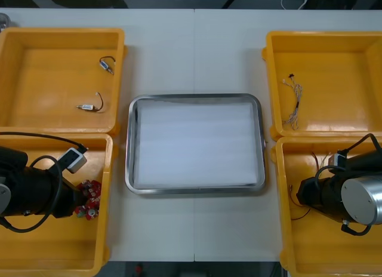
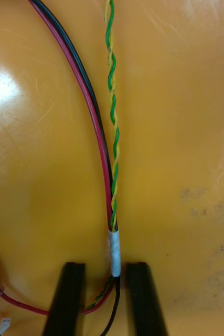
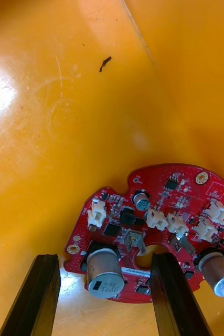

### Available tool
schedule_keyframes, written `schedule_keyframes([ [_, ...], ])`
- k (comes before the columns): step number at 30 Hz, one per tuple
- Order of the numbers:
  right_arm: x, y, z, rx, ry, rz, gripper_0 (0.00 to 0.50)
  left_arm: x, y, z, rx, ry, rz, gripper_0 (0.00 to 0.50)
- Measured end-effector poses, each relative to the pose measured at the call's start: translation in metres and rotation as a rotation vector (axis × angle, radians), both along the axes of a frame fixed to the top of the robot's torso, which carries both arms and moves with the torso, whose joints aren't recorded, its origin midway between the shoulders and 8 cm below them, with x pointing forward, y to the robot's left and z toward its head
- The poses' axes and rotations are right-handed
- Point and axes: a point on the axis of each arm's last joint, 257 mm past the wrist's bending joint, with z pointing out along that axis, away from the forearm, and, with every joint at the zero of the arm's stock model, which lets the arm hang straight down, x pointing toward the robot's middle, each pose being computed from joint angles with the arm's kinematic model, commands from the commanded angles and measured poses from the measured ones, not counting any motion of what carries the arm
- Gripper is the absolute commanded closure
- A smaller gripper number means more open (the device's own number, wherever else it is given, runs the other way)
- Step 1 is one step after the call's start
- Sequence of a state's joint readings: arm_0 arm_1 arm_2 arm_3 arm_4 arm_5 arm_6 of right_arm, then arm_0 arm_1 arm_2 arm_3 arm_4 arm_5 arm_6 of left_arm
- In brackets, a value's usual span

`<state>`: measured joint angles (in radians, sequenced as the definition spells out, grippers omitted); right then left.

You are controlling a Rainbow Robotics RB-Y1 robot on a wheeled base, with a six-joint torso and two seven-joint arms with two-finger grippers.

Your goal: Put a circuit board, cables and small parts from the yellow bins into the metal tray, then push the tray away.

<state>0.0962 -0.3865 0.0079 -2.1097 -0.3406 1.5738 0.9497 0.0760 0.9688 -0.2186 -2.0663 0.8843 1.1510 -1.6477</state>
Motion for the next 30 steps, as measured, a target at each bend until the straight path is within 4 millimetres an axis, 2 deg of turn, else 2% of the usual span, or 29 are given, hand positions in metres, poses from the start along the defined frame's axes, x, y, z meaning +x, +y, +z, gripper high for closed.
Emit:
schedule_keyframes([
  [1, 0.0, 0.0, 0.0, 0.0, 0.0, 0.0, 0.5, 0.0, 0.0, 0.0, 0.0, -0.002, 0.0, 0.032],
  [2, 0.0, 0.0, 0.0, 0.0, 0.0, 0.0, 0.5, 0.001, 0.0, 0.0, 0.0, -0.003, 0.0, 0.146],
  [3, 0.0, 0.0, 0.0, 0.0, -0.001, 0.0, 0.5, 0.001, 0.0, 0.0, 0.001, -0.004, 0.0, 0.4],
  [4, 0.0, 0.0, 0.0, 0.0, -0.001, 0.0, 0.5, 0.001, 0.0, 0.0, 0.001, -0.005, 0.0, 0.498],
  [10, 0.0, -0.001, 0.002, -0.001, -0.004, -0.002, 0.5, 0.002, 0.001, 0.0, 0.004, -0.007, 0.001, 0.5],
  [13, -0.002, -0.005, 0.009, -0.007, -0.005, -0.01, 0.5, 0.002, 0.001, 0.001, 0.005, -0.008, 0.001, 0.5],
  [20, -0.02, -0.021, 0.053, -0.033, -0.003, -0.026, 0.5, 0.002, 0.004, 0.001, 0.009, -0.003, 0.005, 0.5],
  [24, -0.032, -0.022, 0.075, -0.02, 0.001, 0.007, 0.5, -0.003, 0.016, 0.005, 0.035, 0.028, 0.023, 0.499],
  [26, -0.04, -0.024, 0.085, -0.013, 0.009, 0.021, 0.5, -0.004, 0.024, 0.012, 0.05, 0.04, 0.034, 0.5],
  [30, -0.038, -0.025, 0.113, -0.003, -0.049, 0.057, 0.5, -0.004, 0.038, 0.032, 0.075, 0.044, 0.058, 0.5],
])
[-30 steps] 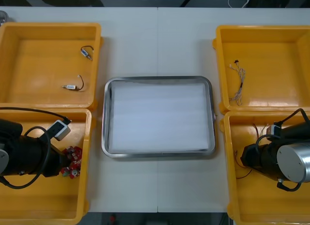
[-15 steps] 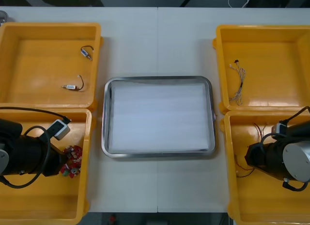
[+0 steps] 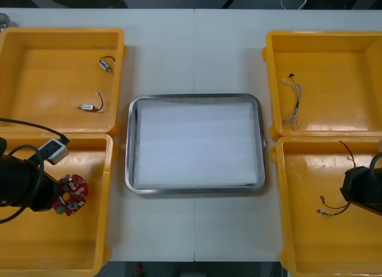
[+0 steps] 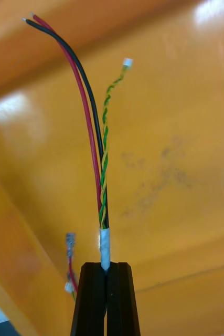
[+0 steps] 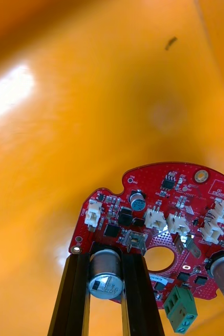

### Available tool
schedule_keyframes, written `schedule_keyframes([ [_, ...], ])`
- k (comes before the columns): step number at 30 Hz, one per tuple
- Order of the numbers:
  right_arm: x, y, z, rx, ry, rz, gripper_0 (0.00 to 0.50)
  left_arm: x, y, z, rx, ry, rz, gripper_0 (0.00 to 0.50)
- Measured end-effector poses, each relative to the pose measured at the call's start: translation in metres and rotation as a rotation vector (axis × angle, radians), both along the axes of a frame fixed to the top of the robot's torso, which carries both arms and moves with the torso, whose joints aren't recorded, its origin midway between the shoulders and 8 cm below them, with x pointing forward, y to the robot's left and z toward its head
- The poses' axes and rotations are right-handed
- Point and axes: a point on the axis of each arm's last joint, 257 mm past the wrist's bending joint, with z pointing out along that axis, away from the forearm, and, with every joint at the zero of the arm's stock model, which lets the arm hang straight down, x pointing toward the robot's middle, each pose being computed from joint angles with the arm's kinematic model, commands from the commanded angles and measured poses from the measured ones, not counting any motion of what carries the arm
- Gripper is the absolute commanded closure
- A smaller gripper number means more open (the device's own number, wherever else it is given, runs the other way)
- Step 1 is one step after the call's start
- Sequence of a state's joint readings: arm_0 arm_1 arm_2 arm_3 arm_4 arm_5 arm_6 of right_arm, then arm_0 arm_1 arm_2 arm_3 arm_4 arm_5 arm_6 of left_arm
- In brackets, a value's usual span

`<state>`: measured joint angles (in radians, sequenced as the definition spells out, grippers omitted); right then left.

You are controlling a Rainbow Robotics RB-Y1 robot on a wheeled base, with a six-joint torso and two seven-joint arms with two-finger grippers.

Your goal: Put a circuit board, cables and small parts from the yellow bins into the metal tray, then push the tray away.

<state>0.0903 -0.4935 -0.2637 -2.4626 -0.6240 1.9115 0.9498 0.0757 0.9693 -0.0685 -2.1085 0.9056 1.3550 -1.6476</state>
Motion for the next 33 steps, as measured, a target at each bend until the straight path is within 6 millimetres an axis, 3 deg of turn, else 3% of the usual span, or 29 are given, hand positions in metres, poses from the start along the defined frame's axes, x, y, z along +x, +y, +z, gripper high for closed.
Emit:
schedule_keyframes([
  [7, 0.009, 0.005, 0.042, -0.028, -0.084, 0.111, 0.5, 0.001, 0.027, 0.036, 0.033, -0.006, 0.053, 0.499],
  [17, -0.004, 0.01, 0.067, -0.099, -0.072, 0.281, 0.5, -0.006, 0.052, 0.069, 0.056, 0.008, 0.11, 0.5],
  [25, -0.01, 0.007, 0.074, -0.19, -0.06, 0.423, 0.5, 0.001, 0.041, 0.094, 0.085, 0.015, 0.076, 0.5],
  [28, -0.011, 0.003, 0.076, -0.273, -0.055, 0.55, 0.5, 0.002, 0.032, 0.106, 0.096, 0.014, 0.051, 0.5],
  [33, -0.012, -0.002, 0.079, -0.305, -0.048, 0.576, 0.5, 0.009, 0.014, 0.127, 0.101, -0.012, 0.022, 0.5],
])
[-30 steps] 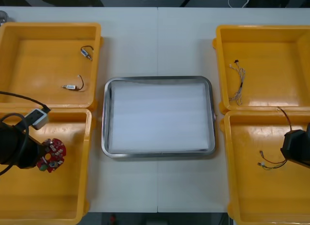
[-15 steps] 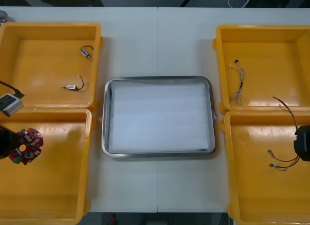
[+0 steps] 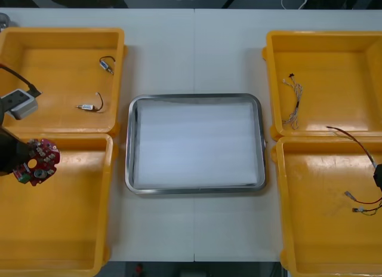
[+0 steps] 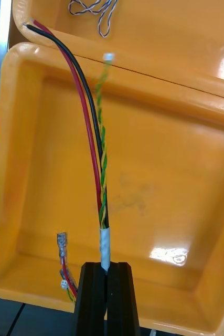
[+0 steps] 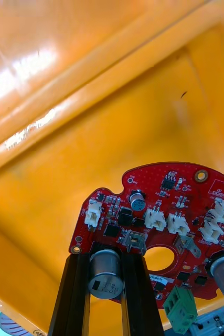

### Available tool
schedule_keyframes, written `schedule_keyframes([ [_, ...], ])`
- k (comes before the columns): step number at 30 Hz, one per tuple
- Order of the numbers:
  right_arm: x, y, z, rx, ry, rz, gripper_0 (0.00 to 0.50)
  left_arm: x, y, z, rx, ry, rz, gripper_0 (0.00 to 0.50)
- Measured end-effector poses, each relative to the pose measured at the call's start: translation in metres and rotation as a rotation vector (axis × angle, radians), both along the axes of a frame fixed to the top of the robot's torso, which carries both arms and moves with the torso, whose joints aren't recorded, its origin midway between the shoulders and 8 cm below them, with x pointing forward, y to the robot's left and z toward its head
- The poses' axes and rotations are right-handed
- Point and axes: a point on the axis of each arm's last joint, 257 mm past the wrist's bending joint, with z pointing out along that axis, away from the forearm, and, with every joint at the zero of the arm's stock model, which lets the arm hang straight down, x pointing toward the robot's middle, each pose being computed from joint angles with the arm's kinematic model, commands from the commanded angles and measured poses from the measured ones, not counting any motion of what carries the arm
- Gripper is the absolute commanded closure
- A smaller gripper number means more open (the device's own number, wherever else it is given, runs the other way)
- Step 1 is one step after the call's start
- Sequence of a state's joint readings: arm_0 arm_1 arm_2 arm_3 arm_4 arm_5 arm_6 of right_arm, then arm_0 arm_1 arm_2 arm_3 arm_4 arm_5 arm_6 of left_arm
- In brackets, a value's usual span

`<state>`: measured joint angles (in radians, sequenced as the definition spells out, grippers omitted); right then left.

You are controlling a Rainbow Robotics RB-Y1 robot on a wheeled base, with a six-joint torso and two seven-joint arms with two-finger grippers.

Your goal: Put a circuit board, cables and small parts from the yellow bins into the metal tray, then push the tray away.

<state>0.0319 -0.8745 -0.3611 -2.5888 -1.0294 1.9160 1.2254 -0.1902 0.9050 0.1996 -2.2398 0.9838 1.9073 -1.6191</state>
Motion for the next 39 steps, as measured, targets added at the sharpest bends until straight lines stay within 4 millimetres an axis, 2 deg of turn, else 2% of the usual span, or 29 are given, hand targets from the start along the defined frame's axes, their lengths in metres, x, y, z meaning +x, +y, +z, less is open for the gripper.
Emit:
schedule_keyframes([
  [7, 0.001, 0.001, 0.004, -0.077, -0.008, 0.153, 0.5, 0.013, -0.045, 0.015, -0.013, -0.044, -0.047, 0.498],
  [16, 0.0, 0.006, 0.006, -0.067, -0.007, 0.173, 0.5, 0.023, -0.116, 0.014, -0.148, -0.03, 0.105, 0.5],
  [22, -0.001, 0.009, 0.005, -0.059, -0.001, 0.184, 0.5, 0.033, -0.166, 0.011, -0.155, -0.056, 0.078, 0.5],
  [29, -0.003, 0.012, 0.005, -0.052, 0.003, 0.195, 0.5, 0.045, -0.207, -0.018, -0.12, -0.038, 0.117, 0.5],
  [34, -0.003, 0.012, 0.005, -0.051, 0.003, 0.196, 0.5, 0.051, -0.219, -0.044, -0.129, -0.015, 0.222, 0.499],
  [39, -0.003, 0.012, 0.005, -0.051, 0.002, 0.197, 0.5, 0.06, -0.229, -0.07, -0.12, -0.022, 0.229, 0.499],
])
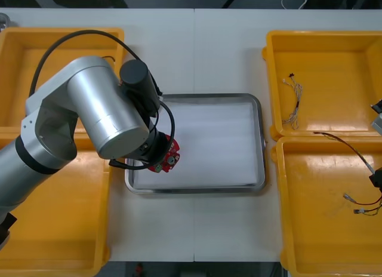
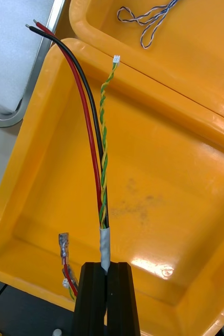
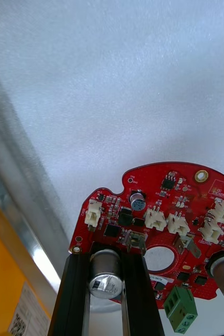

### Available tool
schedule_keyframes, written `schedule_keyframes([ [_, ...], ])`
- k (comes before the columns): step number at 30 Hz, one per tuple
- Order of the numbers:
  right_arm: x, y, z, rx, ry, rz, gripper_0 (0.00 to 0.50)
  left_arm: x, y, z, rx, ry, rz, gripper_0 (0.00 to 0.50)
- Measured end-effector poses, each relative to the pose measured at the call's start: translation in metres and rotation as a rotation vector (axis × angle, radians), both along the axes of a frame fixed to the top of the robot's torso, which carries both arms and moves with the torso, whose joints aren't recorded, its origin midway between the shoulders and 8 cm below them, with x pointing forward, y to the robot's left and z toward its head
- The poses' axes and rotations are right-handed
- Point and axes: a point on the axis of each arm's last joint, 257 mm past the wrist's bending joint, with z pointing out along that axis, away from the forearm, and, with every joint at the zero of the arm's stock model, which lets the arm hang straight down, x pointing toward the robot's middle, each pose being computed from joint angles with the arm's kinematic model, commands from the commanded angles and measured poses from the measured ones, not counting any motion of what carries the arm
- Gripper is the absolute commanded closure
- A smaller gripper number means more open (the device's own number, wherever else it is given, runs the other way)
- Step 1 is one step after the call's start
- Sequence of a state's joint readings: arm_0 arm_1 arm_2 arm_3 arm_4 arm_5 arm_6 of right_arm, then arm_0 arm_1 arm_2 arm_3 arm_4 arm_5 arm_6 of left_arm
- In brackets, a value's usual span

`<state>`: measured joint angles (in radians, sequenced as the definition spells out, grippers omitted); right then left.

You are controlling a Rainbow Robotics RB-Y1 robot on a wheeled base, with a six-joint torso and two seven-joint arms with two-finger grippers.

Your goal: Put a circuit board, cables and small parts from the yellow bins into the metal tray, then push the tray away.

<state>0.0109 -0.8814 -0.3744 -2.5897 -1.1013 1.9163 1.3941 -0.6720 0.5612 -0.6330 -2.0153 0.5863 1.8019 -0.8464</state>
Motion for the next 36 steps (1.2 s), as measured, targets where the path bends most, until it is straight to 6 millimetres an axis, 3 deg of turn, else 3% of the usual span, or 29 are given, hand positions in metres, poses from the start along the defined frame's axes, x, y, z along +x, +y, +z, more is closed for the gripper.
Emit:
schedule_keyframes([
  [8, 0.0, 0.0, 0.0, -0.001, -0.002, 0.0, 0.5, 0.004, -0.011, -0.036, 0.005, -0.005, 0.026, 0.498],
  [14, 0.001, 0.0, 0.001, -0.001, -0.004, 0.001, 0.5, 0.002, -0.008, -0.049, -0.012, -0.011, 0.139, 0.49],
  [15, 0.001, 0.001, 0.002, 0.0, -0.005, 0.002, 0.5, 0.002, -0.008, -0.049, -0.012, -0.011, 0.142, 0.403],
  [16, 0.002, 0.001, 0.002, 0.0, -0.007, 0.003, 0.5, 0.002, -0.008, -0.049, -0.012, -0.011, 0.142, 0.246],
  [17, 0.002, 0.001, 0.003, 0.001, -0.009, 0.005, 0.5, 0.002, -0.008, -0.049, -0.012, -0.012, 0.142, 0.246],
  [18, 0.003, 0.002, 0.004, 0.002, -0.011, 0.007, 0.5, 0.002, -0.008, -0.049, -0.011, -0.013, 0.143, 0.042],
  [19, 0.003, 0.003, 0.004, 0.003, -0.013, 0.01, 0.5, 0.003, -0.007, -0.049, -0.011, -0.015, 0.143, 0.0],
  [29, 0.006, 0.01, 0.01, 0.012, -0.024, 0.035, 0.5, 0.009, -0.005, -0.042, -0.019, -0.031, 0.158, 0.0],
  [36, 0.007, 0.028, 0.019, -0.017, -0.014, 0.139, 0.5, 0.017, 0.002, -0.006, -0.081, -0.045, 0.213, 0.0],
])
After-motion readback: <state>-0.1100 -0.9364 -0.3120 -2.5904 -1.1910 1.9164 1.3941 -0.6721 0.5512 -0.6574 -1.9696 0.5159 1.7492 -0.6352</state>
